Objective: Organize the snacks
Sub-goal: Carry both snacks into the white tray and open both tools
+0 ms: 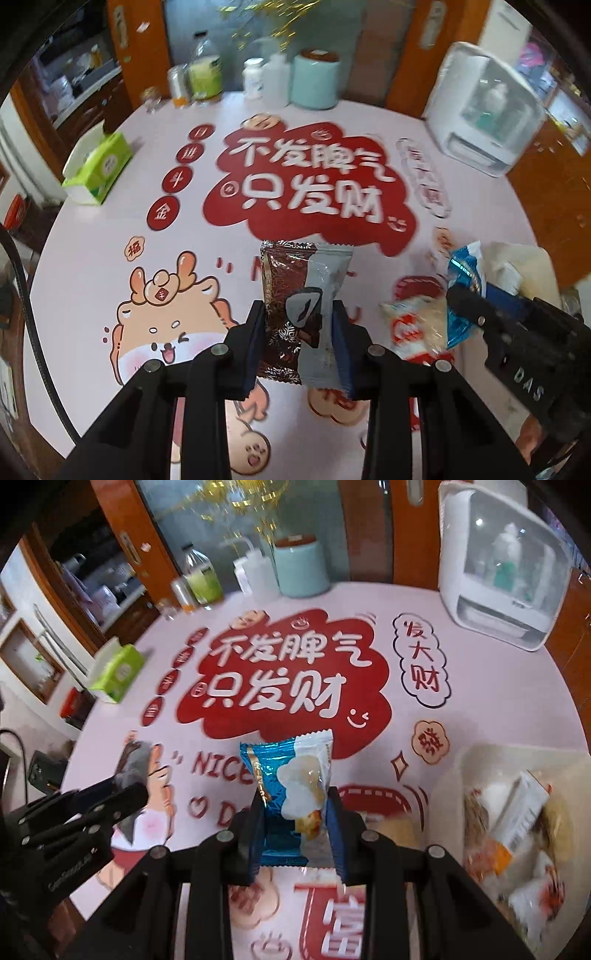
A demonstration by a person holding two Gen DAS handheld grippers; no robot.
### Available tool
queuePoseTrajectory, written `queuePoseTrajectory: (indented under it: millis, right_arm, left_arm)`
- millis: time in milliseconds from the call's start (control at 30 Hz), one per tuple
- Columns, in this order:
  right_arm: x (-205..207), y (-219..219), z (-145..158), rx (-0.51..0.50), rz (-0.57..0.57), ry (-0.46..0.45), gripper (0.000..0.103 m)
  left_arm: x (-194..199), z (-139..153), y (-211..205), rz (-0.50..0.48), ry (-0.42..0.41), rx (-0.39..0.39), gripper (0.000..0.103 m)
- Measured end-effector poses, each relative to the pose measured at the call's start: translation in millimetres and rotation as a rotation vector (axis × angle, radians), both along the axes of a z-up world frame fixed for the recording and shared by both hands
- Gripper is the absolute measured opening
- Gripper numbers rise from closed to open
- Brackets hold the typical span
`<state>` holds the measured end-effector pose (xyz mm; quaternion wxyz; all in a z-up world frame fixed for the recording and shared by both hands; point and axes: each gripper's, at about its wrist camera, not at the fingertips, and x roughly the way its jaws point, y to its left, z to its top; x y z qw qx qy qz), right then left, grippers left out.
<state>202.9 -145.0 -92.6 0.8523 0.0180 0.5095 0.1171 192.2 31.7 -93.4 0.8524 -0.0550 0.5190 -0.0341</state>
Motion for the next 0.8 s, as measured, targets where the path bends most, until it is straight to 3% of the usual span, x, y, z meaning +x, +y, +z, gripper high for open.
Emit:
queuePoseTrajectory:
  millis: [267,500,800]
  right_arm:
    - [-77,-45,37,0.028,-0.054,-0.077,0.031]
    - [-133,-123,52,0.027,-0.249,-0.106,0.031]
    - [-173,-207,62,-0.076,-0.459,-0.121,0.031]
  left_arm:
    - [-42,36,-51,-0.143,-0.068,0.036,0.033]
    - [-57,64,-114,-0.255,-0.154,0.072,0.033]
    - [-51,79,-199,-0.389,-0.217,0.094,0.033]
